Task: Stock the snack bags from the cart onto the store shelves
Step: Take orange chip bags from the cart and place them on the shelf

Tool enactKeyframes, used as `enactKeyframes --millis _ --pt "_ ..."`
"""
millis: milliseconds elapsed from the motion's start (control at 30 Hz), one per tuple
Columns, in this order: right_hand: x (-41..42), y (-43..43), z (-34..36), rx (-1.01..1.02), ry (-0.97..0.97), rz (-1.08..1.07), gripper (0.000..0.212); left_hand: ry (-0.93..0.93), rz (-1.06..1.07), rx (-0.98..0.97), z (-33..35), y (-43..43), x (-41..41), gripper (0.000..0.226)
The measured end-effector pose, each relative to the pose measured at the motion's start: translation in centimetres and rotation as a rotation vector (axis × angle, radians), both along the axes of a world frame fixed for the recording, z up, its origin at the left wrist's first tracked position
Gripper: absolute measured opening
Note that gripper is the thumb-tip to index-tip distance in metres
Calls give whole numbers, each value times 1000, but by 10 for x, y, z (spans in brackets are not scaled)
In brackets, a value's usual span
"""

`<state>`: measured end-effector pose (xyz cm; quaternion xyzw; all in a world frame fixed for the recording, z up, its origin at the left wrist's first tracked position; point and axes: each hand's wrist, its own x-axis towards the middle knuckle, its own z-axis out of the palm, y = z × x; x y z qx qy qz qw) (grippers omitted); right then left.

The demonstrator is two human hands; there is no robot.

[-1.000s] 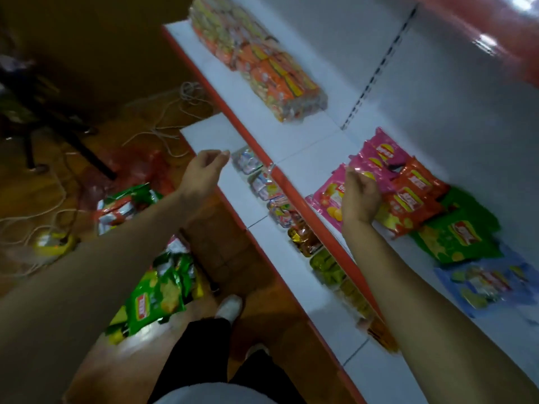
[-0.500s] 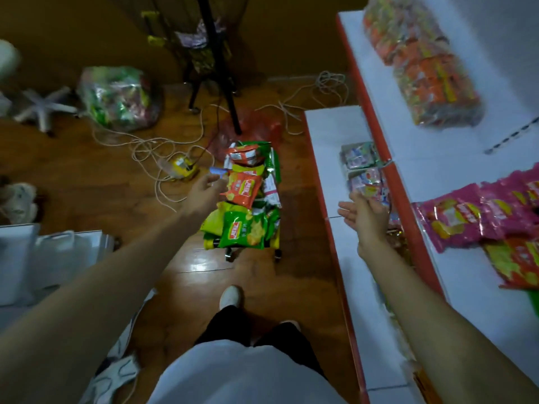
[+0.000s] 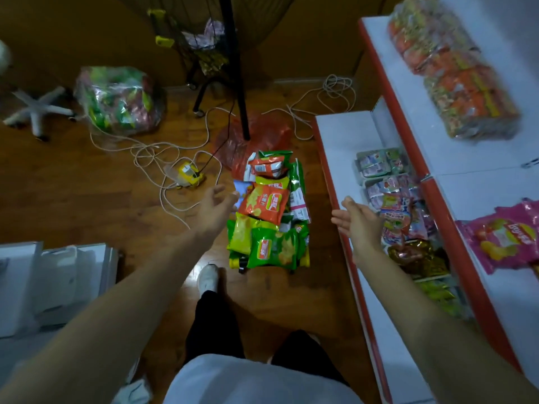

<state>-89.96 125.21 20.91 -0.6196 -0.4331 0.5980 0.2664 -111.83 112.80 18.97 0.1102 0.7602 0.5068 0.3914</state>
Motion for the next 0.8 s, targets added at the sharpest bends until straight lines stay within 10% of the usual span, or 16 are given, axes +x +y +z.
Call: enactKeyframes --millis 433,800 --pt "-161 -37 -48 -162 -110 -358 15 40 -546 -88 -49 75 -189 24" --pt "-172 -15 -118 -253 -279 -223 22 -251 -635 -304 -127 89 -157 4"
